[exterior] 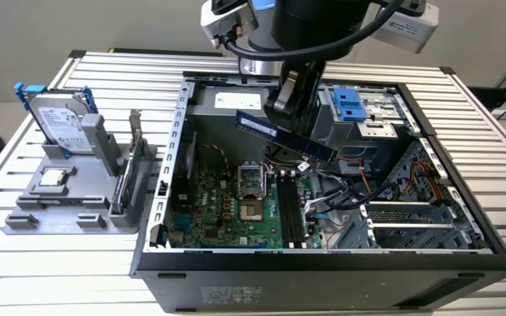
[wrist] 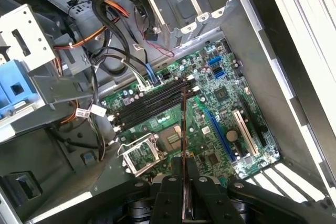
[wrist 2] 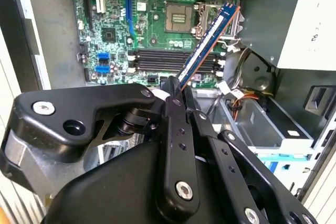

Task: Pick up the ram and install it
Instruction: 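Insert the ram into the slot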

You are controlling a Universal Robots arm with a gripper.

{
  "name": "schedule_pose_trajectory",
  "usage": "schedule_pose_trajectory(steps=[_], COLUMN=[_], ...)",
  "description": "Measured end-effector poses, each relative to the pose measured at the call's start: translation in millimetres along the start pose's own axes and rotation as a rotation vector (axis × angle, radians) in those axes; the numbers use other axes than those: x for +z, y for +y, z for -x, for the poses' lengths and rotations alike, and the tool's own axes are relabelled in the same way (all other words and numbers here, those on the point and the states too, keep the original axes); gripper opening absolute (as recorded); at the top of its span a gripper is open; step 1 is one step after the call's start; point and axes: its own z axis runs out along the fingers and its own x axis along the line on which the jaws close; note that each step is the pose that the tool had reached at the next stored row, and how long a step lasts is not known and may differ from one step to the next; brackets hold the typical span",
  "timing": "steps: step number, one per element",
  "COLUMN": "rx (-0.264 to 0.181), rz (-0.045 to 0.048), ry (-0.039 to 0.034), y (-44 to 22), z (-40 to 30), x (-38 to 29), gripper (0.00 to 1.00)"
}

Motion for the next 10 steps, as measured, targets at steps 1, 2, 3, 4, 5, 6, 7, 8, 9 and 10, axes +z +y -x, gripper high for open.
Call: schedule_pose_trajectory(steps=[1, 2, 3, 4, 5, 6, 7, 8, 9, 10], rx=[0.007, 0.013, 0.02, 0.027, 0.034, 0.041, 0.047, 0.054, 0.061, 0.068], rz=[-0.0001, -0.0002, -0.0004, -0.0005, -0.0007, -0.0008, -0.0009, -0.0011, -0.0012, -0.0013], ry=[0.0001, 0.0002, 0.0003, 0.0004, 0.0005, 0.0006, 0.0007, 0.0009, 0.0009, 0.0011], y=[0.1, 0.1, 0.2, 0.2, 0.3, 0.4, 0.4, 0.5, 0.6, 0.6], z=[0.0, -0.1, -0.1, -0.2, -0.2, -0.2, -0.2, -0.3, -0.3, -0.4], x=[0.0, 0.0, 0.0, 0.0, 0.0, 0.0, 0.0, 0.0, 0.0, 0.0], gripper=[0.0, 0.0, 0.0, 0.0, 0.0, 0.0, 0.0, 0.0, 0.0, 0.0])
